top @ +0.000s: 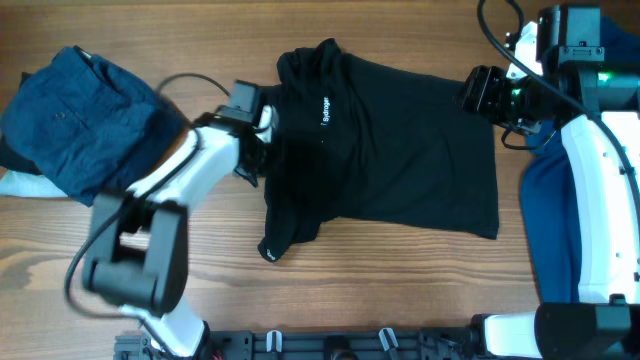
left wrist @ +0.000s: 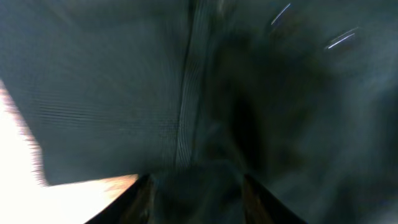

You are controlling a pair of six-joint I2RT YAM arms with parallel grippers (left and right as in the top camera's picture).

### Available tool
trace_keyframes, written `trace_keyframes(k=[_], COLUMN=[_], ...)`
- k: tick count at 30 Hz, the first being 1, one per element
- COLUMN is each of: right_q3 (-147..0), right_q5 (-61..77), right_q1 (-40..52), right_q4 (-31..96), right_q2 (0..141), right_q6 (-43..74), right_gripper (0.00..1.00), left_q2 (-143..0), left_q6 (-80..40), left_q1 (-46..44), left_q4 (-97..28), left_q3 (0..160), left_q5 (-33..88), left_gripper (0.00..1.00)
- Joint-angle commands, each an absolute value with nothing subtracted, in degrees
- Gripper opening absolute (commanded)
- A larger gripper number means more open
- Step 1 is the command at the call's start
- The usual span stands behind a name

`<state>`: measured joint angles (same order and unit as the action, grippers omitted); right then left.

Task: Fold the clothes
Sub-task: 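Grasp the polo's left and right sides with both grippers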

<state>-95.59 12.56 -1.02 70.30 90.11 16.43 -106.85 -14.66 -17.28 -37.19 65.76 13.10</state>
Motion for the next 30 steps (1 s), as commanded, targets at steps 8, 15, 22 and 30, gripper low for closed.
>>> trace_keyframes(k=[8, 15, 22, 30], right_q3=[-95.13, -87.00, -70.52, -66.59], right_q5=[11.33, 10.92, 2.31, 5.89], right_q1=[-1.10, -1.10, -1.58, -5.43], right_q4=[70.37, 65.87, 55.13, 60.77], right_q2=[90.54, 91.18, 96.25, 101.10], right_q6=[16.51, 16.62, 19.70, 18.87], right_gripper=[0.74, 0.74, 0.75, 0.74], left_q2=[-112.31, -112.29, -111.92, -109.91], left_q6=[-22.35, -26.17, -28.69, -25.34], left_q1=[-16.32, -0.71, 0.23, 3.38], left_q4=[-40.82, -41.60, -42.50, -41.82], left_q3=[64.86, 64.86, 64.93, 65.56], left_q5=[-9.04, -8.40, -8.86, -1.74], left_gripper=[0.04, 0.04, 0.04, 0.16])
